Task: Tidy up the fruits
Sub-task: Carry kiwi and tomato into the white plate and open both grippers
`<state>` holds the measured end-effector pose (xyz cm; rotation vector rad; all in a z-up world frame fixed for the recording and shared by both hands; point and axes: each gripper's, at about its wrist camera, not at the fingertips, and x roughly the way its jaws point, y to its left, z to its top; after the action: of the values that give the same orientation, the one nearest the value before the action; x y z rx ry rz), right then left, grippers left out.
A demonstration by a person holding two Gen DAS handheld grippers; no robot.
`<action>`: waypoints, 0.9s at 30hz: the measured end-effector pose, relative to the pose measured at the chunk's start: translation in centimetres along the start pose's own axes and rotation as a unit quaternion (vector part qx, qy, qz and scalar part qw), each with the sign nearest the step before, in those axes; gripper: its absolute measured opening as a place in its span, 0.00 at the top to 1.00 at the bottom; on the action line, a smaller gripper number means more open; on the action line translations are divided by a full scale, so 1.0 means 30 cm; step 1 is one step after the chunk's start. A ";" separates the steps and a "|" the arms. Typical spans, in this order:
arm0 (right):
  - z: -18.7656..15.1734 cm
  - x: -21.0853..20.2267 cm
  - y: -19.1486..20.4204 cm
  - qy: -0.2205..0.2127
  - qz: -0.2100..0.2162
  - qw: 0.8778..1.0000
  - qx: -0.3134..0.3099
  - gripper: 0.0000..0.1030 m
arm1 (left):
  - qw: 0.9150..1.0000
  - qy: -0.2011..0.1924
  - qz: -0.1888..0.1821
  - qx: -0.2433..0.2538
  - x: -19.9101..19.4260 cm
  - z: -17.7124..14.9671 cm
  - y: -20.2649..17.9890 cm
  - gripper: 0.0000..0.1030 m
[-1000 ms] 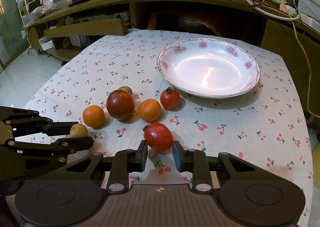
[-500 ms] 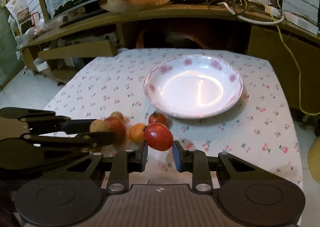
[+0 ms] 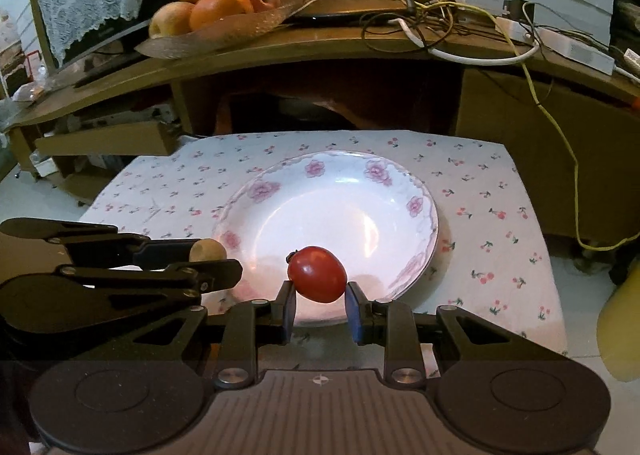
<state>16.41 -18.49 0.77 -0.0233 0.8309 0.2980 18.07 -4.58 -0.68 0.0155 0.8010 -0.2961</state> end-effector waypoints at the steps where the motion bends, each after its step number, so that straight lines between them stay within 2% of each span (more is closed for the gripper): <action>1: 0.005 0.007 -0.007 0.001 0.000 1.000 0.001 0.72 | 1.000 0.001 0.001 0.000 0.009 0.002 0.000 0.68; 12: 0.033 0.078 -0.038 0.012 -0.007 1.000 -0.010 0.71 | 1.000 0.012 0.004 -0.004 0.068 0.020 0.005 0.68; 27: 0.038 0.043 -0.051 0.001 -0.002 1.000 -0.001 0.69 | 1.000 -0.008 0.008 -0.010 0.000 0.036 0.035 0.66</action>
<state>18.47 -19.46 0.44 -0.0281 0.8325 0.2946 19.12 -3.70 -0.03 0.0009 0.7871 -0.2718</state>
